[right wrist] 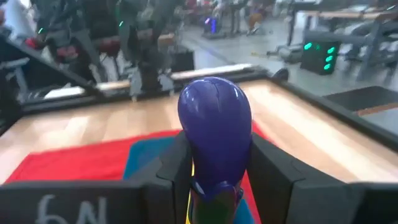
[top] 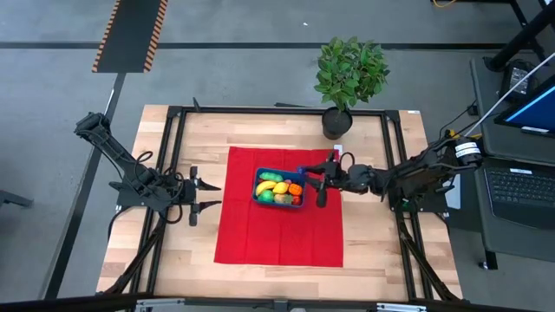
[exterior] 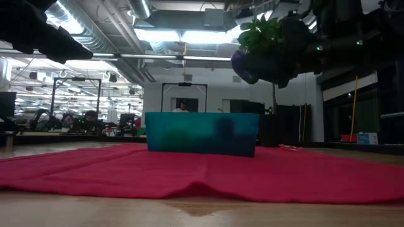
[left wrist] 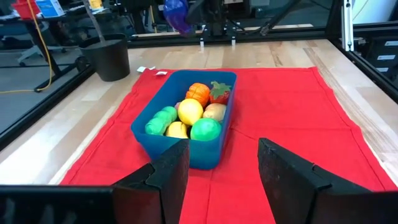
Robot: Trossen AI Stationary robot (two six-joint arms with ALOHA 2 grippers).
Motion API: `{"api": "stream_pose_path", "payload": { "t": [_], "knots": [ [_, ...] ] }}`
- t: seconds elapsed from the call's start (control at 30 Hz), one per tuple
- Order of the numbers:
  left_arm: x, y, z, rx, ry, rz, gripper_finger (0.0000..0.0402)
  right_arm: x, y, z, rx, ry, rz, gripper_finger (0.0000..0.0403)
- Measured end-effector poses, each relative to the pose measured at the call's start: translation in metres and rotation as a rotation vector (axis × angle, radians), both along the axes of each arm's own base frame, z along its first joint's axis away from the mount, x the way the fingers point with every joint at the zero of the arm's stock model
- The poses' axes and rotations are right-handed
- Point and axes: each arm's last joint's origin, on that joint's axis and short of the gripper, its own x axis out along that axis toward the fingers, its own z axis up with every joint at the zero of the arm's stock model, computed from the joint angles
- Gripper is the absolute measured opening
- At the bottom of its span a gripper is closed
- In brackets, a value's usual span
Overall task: Pick and placing Produce into tupperware
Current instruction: Put the purple eggplant into the blue bin
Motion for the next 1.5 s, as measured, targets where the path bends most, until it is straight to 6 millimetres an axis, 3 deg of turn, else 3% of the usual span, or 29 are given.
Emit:
{"api": "stream_pose_path", "payload": {
  "t": [0.23,0.43,0.77,1.5],
  "knots": [
    [0.0,0.0,0.0,0.002,0.0,0.0,0.0179,0.026,0.003,0.01,-0.016,0.202,0.04,0.0129],
    [0.0,0.0,0.0,0.005,0.003,0.0,0.0179,0.047,0.001,0.031,-0.005,0.41,0.071,0.0129],
    [0.0,0.0,-0.001,0.014,0.014,-0.001,0.0179,0.057,0.001,0.055,-0.035,0.578,0.08,0.0129],
    [-0.001,0.0,-0.002,0.016,0.016,-0.001,0.0179,0.075,-0.003,0.004,-0.014,0.724,0.052,0.0129]
  ]
}}
